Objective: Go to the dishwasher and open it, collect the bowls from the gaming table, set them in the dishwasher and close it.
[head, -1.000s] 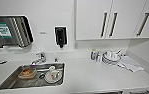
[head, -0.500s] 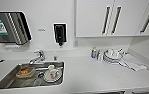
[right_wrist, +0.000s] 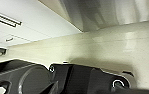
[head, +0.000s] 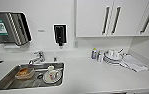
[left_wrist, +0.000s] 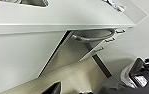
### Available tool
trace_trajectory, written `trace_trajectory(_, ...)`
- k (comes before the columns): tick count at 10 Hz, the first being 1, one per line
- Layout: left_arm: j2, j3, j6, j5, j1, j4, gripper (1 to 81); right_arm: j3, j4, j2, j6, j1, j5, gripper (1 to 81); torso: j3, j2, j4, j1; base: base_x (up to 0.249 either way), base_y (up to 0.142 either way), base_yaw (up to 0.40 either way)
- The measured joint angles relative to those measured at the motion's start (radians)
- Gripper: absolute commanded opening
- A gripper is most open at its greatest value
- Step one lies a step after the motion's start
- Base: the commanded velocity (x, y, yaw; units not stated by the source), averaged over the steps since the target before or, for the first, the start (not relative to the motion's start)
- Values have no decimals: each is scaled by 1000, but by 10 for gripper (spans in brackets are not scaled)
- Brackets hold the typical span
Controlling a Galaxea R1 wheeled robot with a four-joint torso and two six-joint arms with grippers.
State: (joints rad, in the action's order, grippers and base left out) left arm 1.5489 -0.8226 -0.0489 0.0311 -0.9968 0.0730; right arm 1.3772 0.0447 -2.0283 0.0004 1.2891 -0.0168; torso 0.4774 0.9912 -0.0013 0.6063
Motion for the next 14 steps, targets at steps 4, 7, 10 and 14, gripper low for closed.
trace_trajectory(4, 8, 1, 0, -58, 52, -13, 811, -10, -2, 11, 0, -13, -2, 811, 133, 141, 0, 90, 0, 0, 0)
trace_trajectory(7, 7, 5, 0, -91, 110, -19, 811, -16, -4, 9, 0, -21, -8, 811, 175, 200, 0, 130, 0, 0, 0)
trace_trajectory(10, 5, 17, 0, -114, 162, -23, 811, -16, -5, 9, 0, -21, -8, 811, 178, 203, 0, 133, 0, 0, 0)
trace_trajectory(14, 30, 25, 11, -210, 306, -30, 811, -16, -5, 3, 0, -35, -7, 811, 228, 203, 0, 133, 0, 0, 0)
